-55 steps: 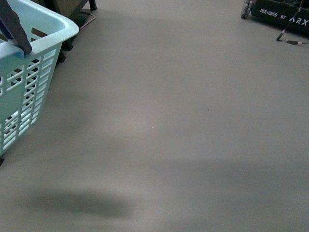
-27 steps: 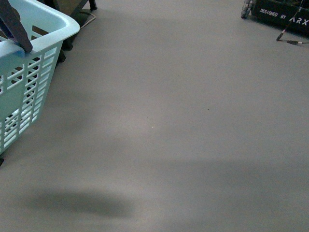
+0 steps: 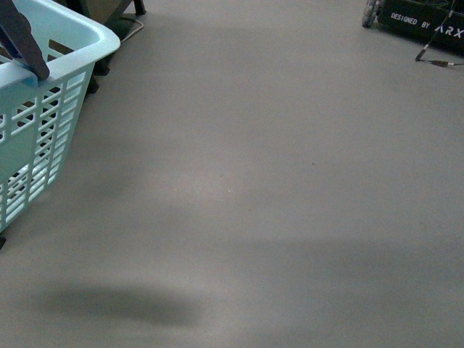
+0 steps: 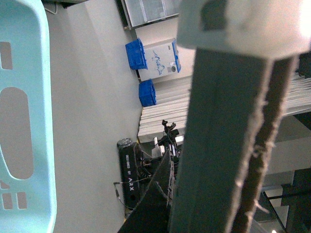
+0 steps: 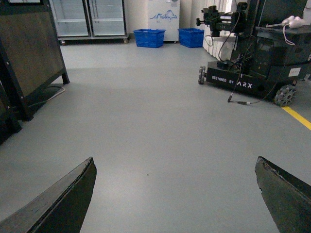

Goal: Pick mango and avocado into basket

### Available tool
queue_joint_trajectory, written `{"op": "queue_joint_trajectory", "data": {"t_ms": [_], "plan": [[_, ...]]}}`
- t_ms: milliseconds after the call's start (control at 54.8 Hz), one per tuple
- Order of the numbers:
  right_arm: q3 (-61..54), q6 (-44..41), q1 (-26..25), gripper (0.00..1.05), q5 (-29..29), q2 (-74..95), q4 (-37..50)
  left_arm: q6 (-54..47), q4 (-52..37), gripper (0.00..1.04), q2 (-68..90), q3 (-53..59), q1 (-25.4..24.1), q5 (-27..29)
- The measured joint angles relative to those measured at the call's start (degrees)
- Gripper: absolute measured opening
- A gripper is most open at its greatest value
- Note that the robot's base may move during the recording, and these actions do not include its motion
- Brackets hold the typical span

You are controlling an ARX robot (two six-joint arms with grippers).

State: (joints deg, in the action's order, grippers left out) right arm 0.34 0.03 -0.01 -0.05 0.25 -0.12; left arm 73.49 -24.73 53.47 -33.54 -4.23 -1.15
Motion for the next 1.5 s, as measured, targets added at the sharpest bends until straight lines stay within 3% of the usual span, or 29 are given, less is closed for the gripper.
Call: {"op": "queue_joint_trajectory", "data": {"t_ms": [1497], "plan": [[0.0, 0.02, 0.0, 0.97, 0.0, 0.0, 0.0, 0.0, 0.0, 0.08, 0.04, 0.11, 0.0, -0.02]]}}
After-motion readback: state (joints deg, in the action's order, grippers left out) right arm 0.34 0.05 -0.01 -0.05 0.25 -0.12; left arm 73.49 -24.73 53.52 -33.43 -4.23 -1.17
